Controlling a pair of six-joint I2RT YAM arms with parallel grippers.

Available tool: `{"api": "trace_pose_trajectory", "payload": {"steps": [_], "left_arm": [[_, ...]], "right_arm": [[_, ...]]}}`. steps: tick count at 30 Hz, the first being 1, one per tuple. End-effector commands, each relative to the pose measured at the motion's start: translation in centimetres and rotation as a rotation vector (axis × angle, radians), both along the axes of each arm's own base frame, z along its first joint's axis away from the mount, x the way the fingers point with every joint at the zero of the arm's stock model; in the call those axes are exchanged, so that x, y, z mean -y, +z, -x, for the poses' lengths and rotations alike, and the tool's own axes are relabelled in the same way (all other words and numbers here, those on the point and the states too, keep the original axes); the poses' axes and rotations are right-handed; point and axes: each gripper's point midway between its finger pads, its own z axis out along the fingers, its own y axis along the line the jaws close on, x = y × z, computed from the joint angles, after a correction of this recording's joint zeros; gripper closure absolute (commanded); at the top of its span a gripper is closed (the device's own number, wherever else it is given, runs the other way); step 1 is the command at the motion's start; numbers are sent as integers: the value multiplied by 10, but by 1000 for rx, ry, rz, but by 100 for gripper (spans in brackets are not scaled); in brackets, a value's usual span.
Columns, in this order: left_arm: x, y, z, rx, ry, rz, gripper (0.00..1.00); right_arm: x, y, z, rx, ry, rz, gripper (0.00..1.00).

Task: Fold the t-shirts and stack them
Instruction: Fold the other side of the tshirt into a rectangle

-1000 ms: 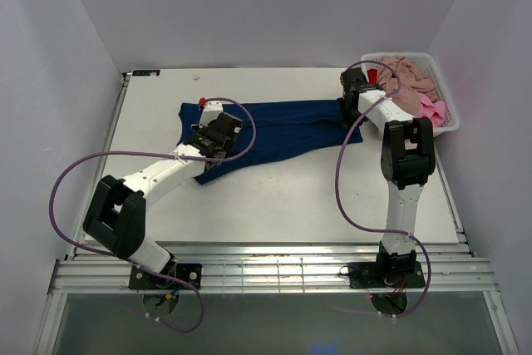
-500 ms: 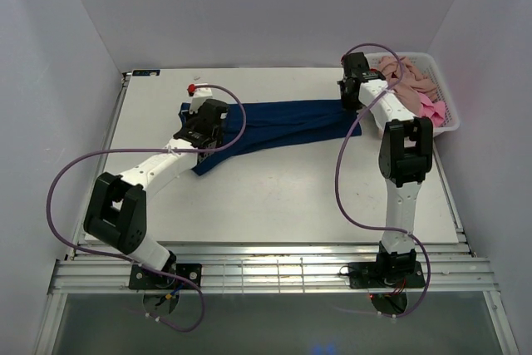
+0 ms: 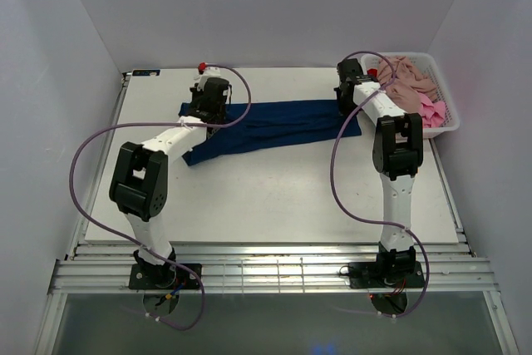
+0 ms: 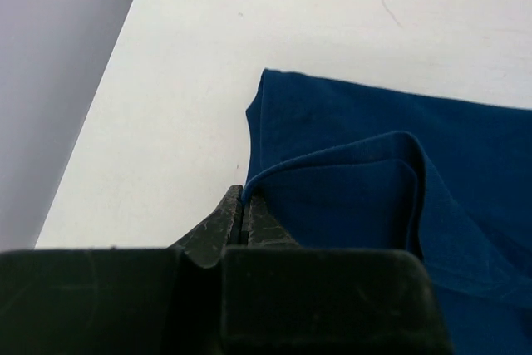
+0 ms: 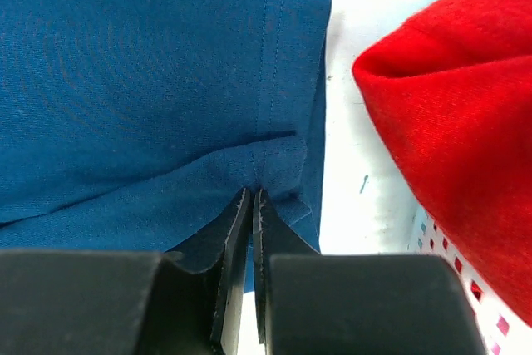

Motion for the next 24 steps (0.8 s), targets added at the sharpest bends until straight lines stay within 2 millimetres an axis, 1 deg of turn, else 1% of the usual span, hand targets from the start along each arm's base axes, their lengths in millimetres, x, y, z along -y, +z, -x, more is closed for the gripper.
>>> {"api": "trace_pose_trajectory", "payload": {"steps": [1,2,4,5,6,7,8,9,10,11,13,14,15,17,20,21,23,24], "left_arm": [[1,37,-25,72,-38,-22,100],[0,39,-29,74,-41,-27,100],[2,35,-36,60,-56,-47,100],[3,39,-41,73,-62,-46,100],[2,38,-43,72,-63,-50,100],[4,32,-46,60,-70,-58,100],[5,38,-51,72,-74,-64,100],[5,37,-54,68,-77,-72,100],[6,31,-58,55,-82,-82,100],[8,34,-63,57,-95,-93,100],[9,33,-69,51,-101,-107,100],[10,24,-73,34,-106,-117,100],[10,28,-77,42,-106,-121,100],[11,23,-85,50,-108,-123,100],[10,22,-91,51,-106,-135,100],[7,18,-94,45,-105,-144,100],[3,20,-98,64,-92,-150,100],[-3,17,-101,63,-86,-158,98]], "right_arm": [[3,14,-13,47,-1,1,91],[3,13,-13,45,-1,-1,91],[3,13,-14,46,-1,-2,91],[3,13,-15,50,-2,-1,91],[3,14,-15,49,-1,-2,91],[3,14,-15,51,-2,-1,91],[3,15,-16,54,-2,-1,91],[3,16,-16,56,-2,0,91],[4,17,-16,58,-3,0,91],[3,17,-17,57,-2,-1,91],[3,16,-17,54,-2,-1,91],[3,17,-18,57,-2,-1,91],[3,15,-17,51,-2,0,91],[4,15,-18,53,-4,2,91],[4,13,-19,54,-4,6,91],[4,13,-19,54,-6,5,91],[4,13,-20,57,-7,7,91],[5,12,-20,57,-8,8,91]]}}
